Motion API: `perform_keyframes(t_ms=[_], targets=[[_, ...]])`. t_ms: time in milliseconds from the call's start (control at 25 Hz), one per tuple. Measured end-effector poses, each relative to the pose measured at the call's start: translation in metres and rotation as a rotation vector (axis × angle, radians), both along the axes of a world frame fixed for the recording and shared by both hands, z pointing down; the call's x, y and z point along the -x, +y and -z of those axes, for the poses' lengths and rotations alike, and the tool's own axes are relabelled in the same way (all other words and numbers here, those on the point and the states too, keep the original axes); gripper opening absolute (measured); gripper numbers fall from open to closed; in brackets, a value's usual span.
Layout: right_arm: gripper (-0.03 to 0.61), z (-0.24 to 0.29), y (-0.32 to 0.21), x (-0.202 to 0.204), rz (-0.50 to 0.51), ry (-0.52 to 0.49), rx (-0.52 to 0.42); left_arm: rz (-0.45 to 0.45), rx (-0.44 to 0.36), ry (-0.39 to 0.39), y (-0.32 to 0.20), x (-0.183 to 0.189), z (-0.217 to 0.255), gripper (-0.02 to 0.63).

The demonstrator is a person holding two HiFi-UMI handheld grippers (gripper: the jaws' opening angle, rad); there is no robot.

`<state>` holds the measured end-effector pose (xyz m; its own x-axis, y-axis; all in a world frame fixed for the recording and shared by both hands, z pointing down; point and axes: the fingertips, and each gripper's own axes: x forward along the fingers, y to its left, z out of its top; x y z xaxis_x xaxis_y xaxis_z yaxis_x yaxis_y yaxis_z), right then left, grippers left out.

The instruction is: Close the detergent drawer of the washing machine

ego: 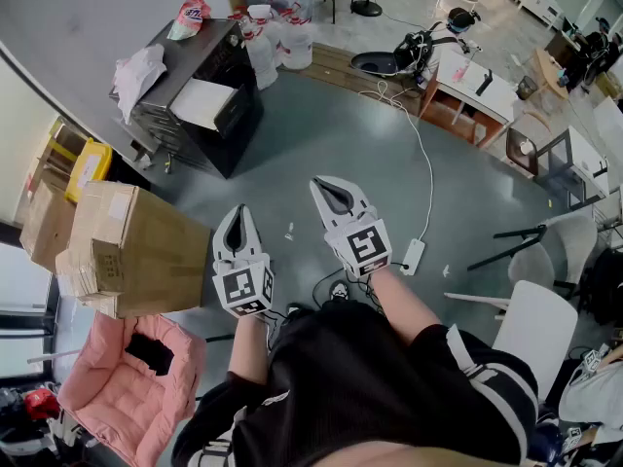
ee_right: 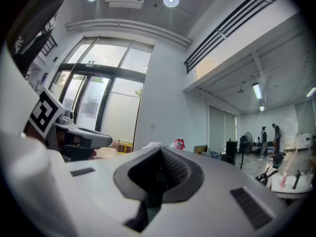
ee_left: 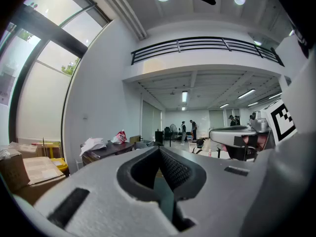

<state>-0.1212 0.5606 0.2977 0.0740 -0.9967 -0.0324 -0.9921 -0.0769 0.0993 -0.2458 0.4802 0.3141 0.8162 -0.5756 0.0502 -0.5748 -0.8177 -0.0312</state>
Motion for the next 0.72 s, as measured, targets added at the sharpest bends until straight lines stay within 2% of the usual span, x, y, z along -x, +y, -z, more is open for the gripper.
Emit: perform_keyframes(t_ms=[280, 480, 520, 560, 600, 680, 720], targets=[[0.005, -0.012, 0.01, -0.005, 0.006, -0.023, 0.014, -0.006, 0.038, -0.021, 0.01, -0.005, -0.016, 0.005], [0.006, -0.017, 0.015, -0.005, 0.034, -0.029, 0.021, -0.047, 0.075, -0.011, 0.021, -0.022, -0.023, 0.008], [0.015, -0.018, 0.015, -0.005, 0.048, -0.024, 0.024, -0.052, 0.08, -0.011, 0.023, -0.026, -0.024, 0.008], [0.064, -0.021, 0.015, -0.005, 0.063, -0.02, 0.029, -0.052, 0.084, -0.009, 0.024, -0.028, -0.025, 0.008], [0.086, -0.024, 0.014, -0.006, 0.077, -0.019, 0.035, -0.05, 0.087, -0.007, 0.025, -0.03, -0.025, 0.008], [0.095, -0.029, 0.014, -0.011, 0.092, -0.02, 0.052, -0.044, 0.091, -0.005, 0.026, -0.035, -0.028, 0.008], [0.1, -0.032, 0.015, -0.015, 0.095, -0.02, 0.06, -0.043, 0.095, -0.006, 0.027, -0.038, -0.03, 0.058]])
